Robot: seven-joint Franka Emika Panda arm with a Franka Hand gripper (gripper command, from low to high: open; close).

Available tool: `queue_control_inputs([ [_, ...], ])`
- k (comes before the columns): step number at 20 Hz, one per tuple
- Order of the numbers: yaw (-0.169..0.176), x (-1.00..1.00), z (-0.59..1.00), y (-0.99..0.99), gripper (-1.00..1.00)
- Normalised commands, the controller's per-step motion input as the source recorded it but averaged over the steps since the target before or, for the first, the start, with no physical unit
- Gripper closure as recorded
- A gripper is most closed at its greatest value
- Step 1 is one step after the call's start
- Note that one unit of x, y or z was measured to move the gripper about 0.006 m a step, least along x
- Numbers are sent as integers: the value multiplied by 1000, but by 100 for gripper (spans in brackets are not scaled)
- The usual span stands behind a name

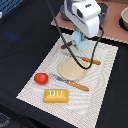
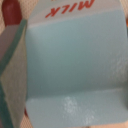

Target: Interact with the objects in diverse but meaningful ways.

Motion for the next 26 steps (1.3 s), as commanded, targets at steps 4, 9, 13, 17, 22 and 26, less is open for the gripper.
queue_control_inputs([
  [4, 69, 19, -186, -9, 100],
  [9, 35, 15, 523, 131, -100],
  [13, 0, 131, 1000, 339, -100],
  [17, 0, 49, 1000, 226, -100],
  [22, -4, -51, 843, -393, -100],
  [26, -41, -189, 331, -739, -100],
])
